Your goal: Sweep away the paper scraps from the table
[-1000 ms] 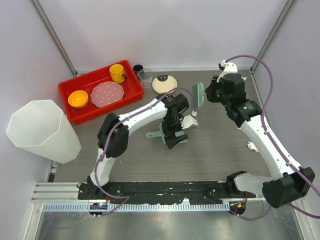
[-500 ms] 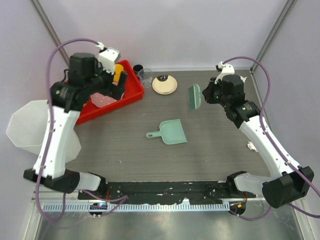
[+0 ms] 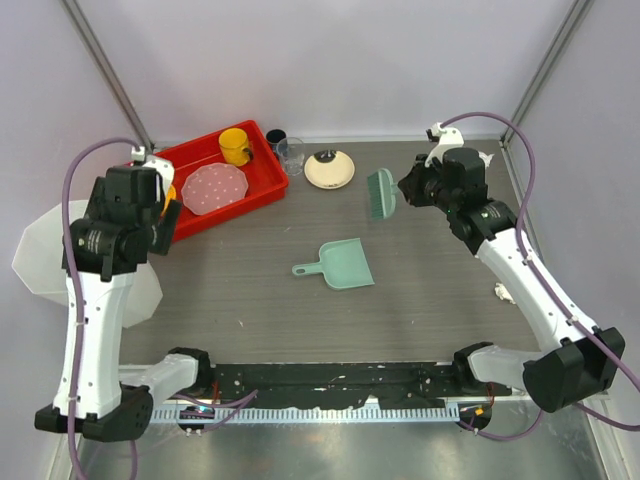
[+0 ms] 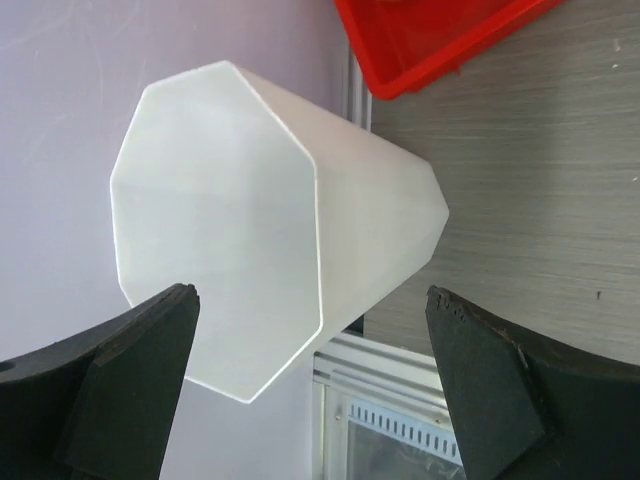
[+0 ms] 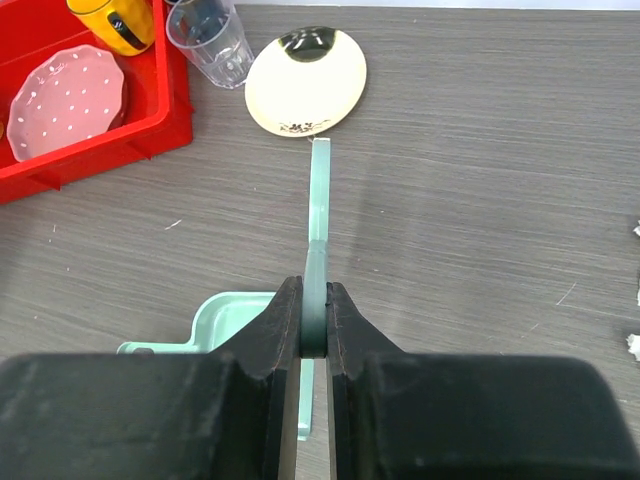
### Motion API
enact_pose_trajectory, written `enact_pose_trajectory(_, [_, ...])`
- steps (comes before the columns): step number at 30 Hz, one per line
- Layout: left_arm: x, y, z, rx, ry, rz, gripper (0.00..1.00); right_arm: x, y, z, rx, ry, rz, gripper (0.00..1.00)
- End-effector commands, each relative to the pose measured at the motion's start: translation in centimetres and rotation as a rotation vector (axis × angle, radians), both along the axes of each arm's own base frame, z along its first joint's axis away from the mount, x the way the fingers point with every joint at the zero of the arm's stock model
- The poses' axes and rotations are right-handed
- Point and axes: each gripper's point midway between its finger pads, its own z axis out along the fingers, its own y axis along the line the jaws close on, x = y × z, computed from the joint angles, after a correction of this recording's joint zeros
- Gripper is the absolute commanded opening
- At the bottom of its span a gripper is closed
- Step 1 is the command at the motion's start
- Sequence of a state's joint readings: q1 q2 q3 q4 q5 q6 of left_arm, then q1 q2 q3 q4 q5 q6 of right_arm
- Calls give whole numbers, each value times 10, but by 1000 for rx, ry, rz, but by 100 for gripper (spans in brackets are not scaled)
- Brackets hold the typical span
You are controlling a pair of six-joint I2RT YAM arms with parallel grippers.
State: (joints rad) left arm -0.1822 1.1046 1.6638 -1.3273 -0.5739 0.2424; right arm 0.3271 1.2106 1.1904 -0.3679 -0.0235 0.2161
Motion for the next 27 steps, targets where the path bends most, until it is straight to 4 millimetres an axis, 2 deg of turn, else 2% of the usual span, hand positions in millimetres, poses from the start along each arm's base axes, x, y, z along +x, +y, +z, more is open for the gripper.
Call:
enact_pose_trajectory(1, [-41,20,-3,40,38,56,100,4,9,22,46,-63,35,1])
enact_pose_trajectory(6, [-41,36,-6,84,48,94,100,0,5,15,40,-67,24,1])
enact_pose_trajectory(9, [-37,35,-12,-23,67,73,100,-1,-2,8,9,-67,3,1])
enact_pose_trajectory(12, [-28,47,-26,-117,104,102,100,-4,-5,8,-1,-74,-3,1])
enact_pose_trajectory(13, [-28,58,-34,-142,130,143,100,-5,-5,9,0,-81,-3,1])
enact_pose_trajectory(17, [-11,51,-60,-242,199,81,100,-5,-3,10,8,-90,9,1])
enact_pose_trajectory(18, [-7,52,-61,-243,193,78,100,-5,-3,10,11,-89,12,1])
enact_pose_trajectory(20, [-1,51,-70,-261,222,70,95,-5,0,10,16,-89,22,1])
enact_pose_trajectory(21, [1,52,-73,-265,228,71,91,-5,0,9,15,-86,24,1])
enact_pose_trajectory(22, [3,53,-77,-267,238,72,76,-5,1,9,16,-88,26,1])
enact_pose_trajectory(23, [6,55,-83,-270,254,77,66,-5,0,10,16,-88,24,1])
enact_pose_trajectory(24, [8,56,-84,-265,257,78,54,-6,-1,9,15,-88,22,1])
enact_pose_trajectory(25, [9,56,-84,-273,260,83,28,-6,-1,11,17,-92,22,1])
enact_pose_trajectory(27, [7,52,-80,-294,268,75,7,-6,-2,13,17,-97,18,1])
